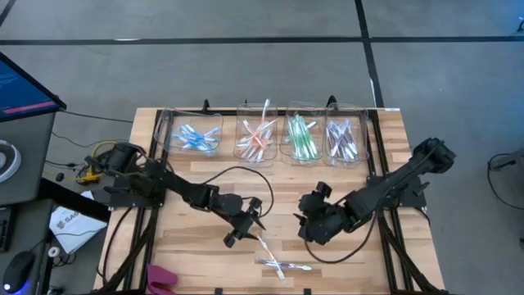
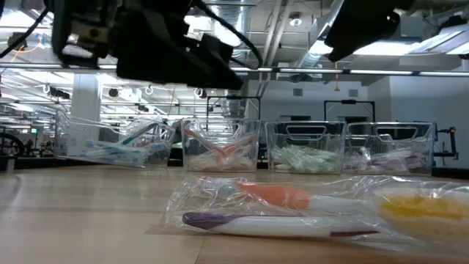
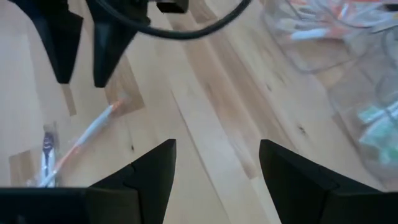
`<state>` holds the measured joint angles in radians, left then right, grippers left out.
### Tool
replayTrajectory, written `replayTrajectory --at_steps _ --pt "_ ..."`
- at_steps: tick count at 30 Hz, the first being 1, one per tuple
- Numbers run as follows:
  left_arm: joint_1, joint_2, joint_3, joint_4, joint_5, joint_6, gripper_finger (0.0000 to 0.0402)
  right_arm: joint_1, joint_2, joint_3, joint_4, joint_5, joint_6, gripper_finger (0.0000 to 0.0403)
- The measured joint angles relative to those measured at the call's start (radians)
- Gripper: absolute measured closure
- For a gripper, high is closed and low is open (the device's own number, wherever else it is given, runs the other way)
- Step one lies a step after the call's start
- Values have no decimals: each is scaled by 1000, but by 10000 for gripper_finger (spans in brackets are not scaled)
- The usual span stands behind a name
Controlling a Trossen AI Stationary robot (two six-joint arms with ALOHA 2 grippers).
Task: Pick & Place Toothbrushes
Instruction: Put the orange toothbrush into the middle left transparent bin
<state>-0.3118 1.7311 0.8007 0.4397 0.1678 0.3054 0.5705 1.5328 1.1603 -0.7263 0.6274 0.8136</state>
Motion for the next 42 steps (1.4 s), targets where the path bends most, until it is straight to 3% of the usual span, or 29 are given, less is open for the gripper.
replayTrajectory --at_steps 10,21,26,30,36,42 --pt "-41 137 -2 94 5 16 224 7 59 1 102 -2 7 178" --pt "-13 271 -1 175 1 12 224 25 59 1 201 -3 25 178" --pt "12 348 3 243 28 -73 230 25 59 1 218 -3 26 178" --pt "19 370 2 251 31 -123 267 25 59 1 229 -3 25 178" --pt "7 293 -13 210 -27 -127 379 25 59 1 234 -3 18 178" --pt "4 145 -13 63 -167 -119 384 31 59 -4 206 -2 -120 178"
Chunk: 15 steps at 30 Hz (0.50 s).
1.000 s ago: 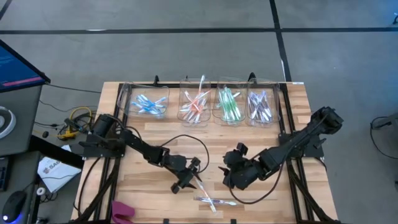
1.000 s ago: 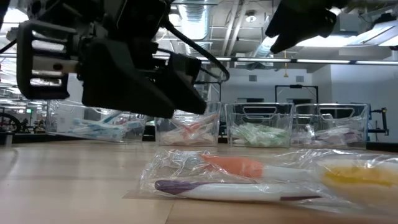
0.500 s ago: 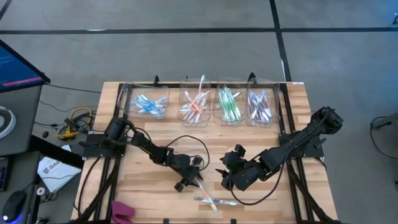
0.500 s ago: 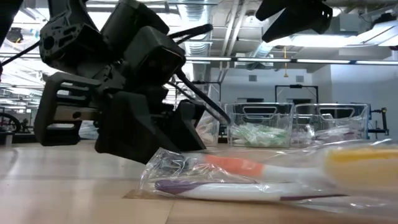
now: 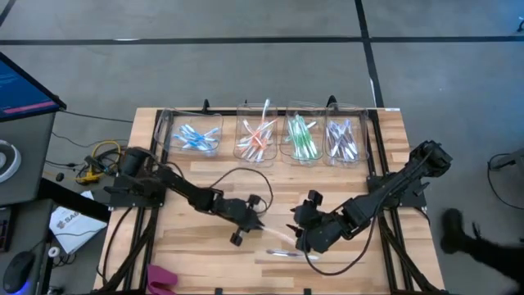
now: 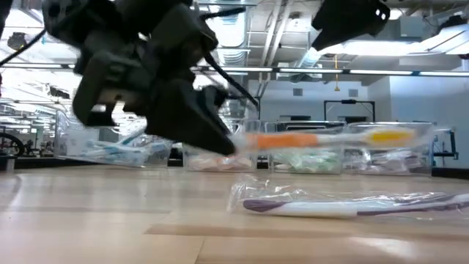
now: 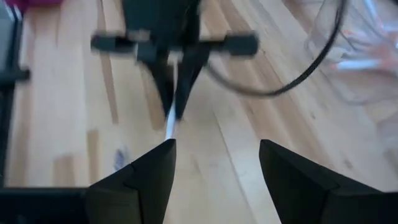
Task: Pick & Place Toothbrushes
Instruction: Put the orange toothbrush into the middle left transparent bin
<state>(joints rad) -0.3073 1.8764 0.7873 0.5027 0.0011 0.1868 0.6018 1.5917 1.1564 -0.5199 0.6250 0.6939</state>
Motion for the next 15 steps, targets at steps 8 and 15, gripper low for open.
replayTrajectory --at_steps 8,15 --pt "12 -316 0 -239 -250 109 384 15 -7 -1 -123 186 -180 178" --pt "185 -518 -2 -279 -358 142 384 -1 -10 0 -321 470 -116 178"
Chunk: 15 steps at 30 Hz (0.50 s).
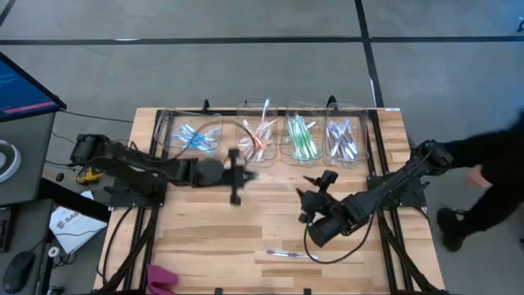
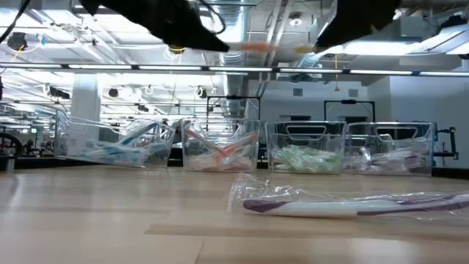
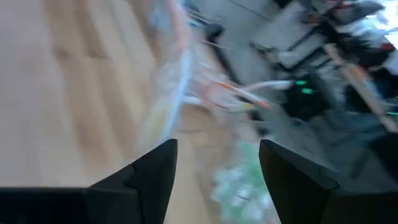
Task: Pick & Place Toothbrushes
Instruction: Put the orange toothbrush into the middle left transparent bin
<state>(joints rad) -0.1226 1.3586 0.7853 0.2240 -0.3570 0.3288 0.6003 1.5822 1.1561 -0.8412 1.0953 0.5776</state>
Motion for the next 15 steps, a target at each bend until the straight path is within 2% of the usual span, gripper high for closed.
replayTrajectory --at_steps 2,4,5,9,12,15 --pt "88 -15 0 18 -95 -37 385 -8 1 0 -43 1 41 178" --pt "190 -19 6 44 -128 -48 385 -12 6 -2 -116 19 79 178" --pt "234 -17 -2 33 -120 -50 385 -14 5 -2 -139 34 95 178" --pt "379 2 -37 12 42 -109 385 -47 3 -1 -223 64 144 178" --pt "472 -2 -64 34 65 -184 385 -70 3 -1 -257 71 157 178" --pt "516 1 -100 52 94 -253 385 -92 3 -1 -287 78 156 178"
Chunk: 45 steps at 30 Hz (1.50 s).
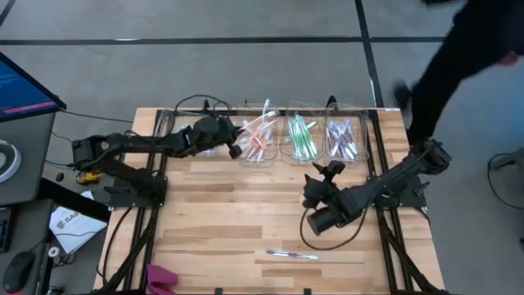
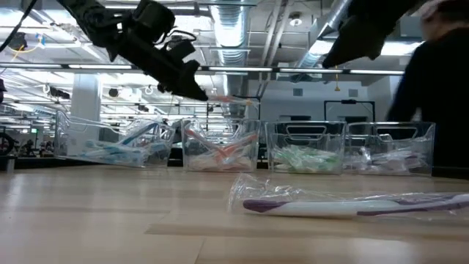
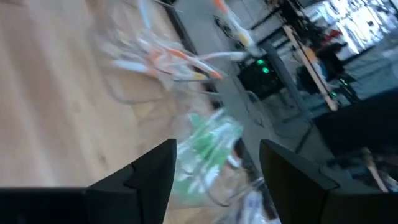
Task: Pick & Place Toothbrushes
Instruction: Put the orange toothbrush into the middle left transparent bin, then put the violet toothbrush into the right transparent bin
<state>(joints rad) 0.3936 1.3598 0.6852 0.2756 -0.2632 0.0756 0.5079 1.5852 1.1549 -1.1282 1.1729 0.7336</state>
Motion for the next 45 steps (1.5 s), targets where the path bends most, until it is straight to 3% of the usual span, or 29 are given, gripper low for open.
replayTrajectory --at_steps 5,13,19,34,41,45 --pt "36 67 -29 78 -2 -67 385 -40 0 0 -28 3 1 178" --pt "34 302 10 208 72 -167 383 -47 0 0 -51 2 -8 178" --pt "37 342 25 201 70 -239 356 -46 0 0 -77 3 -7 178" --pt "-33 157 23 187 79 -249 217 -45 0 0 -76 -5 23 178" --pt "-123 -35 -21 187 86 -177 208 -43 0 1 -55 -118 -71 178" --pt "-178 -101 -75 232 178 -178 217 -43 0 2 -34 -190 -118 178"
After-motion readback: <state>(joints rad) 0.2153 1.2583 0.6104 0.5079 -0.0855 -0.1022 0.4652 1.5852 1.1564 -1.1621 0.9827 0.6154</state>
